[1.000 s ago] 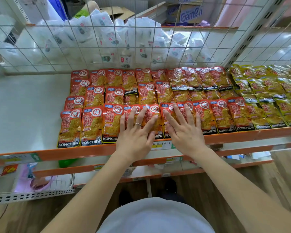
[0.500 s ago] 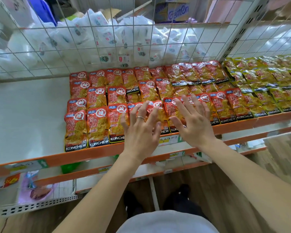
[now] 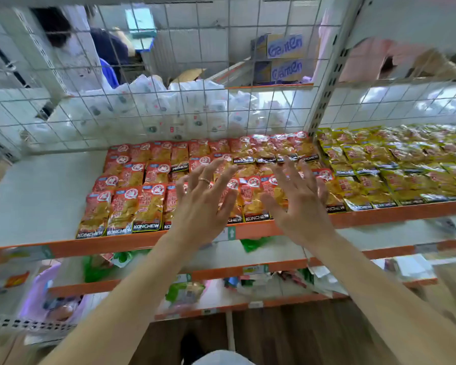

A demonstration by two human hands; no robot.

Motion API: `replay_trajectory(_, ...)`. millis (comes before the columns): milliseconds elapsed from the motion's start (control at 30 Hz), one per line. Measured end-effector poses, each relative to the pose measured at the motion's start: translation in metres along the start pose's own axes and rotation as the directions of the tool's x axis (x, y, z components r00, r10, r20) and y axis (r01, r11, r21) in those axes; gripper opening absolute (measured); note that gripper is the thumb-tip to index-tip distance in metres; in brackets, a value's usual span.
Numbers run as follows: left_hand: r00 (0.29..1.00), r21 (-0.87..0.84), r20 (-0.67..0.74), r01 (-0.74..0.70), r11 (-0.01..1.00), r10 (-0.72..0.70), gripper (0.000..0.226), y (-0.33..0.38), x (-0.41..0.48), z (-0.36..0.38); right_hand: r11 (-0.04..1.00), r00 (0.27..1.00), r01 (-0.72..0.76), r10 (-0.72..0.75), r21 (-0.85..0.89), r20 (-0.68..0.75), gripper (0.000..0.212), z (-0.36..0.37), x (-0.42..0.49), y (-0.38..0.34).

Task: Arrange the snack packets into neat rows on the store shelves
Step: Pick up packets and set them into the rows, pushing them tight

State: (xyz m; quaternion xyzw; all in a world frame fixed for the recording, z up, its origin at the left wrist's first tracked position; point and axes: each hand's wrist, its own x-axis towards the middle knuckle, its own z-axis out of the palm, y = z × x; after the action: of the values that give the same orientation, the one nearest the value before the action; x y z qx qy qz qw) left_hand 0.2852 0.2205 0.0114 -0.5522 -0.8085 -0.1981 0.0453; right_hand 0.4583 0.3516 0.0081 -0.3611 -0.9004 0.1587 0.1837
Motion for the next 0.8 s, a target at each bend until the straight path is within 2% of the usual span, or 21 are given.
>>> replay_trajectory(167, 0.998, -0.007, -0.022, -0.051, 0.999, 0.051, 0.055, 0.098, 0.008, 0.01, 1.0, 1.0, -0.013, 0.013, -0.022, -0.017, 0.074, -0.061, -0.027, 0.062)
replay_trajectory(367, 0.997, 0.0, -0.067, -0.034, 0.999, 0.034, 0.056, 0.196, 0.015, 0.024, 0.999, 0.998, -0.045, 0.044, -0.019, -0.033, 0.084, -0.121, -0.056, 0.131)
replay_trajectory(633, 0.992, 0.001, -0.06, -0.115, 0.993, 0.114, 0.058, 0.274, 0.021, 0.048, 0.995, 0.984, -0.104, 0.104, 0.005, -0.145, 0.077, -0.172, -0.09, 0.193)
replay_trajectory(800, 0.987, -0.017, -0.011, -0.158, 0.987, 0.158, 0.06, 0.302, 0.033, 0.063, 0.989, 0.977, -0.15, 0.149, 0.004, -0.151, 0.073, -0.184, -0.101, 0.222)
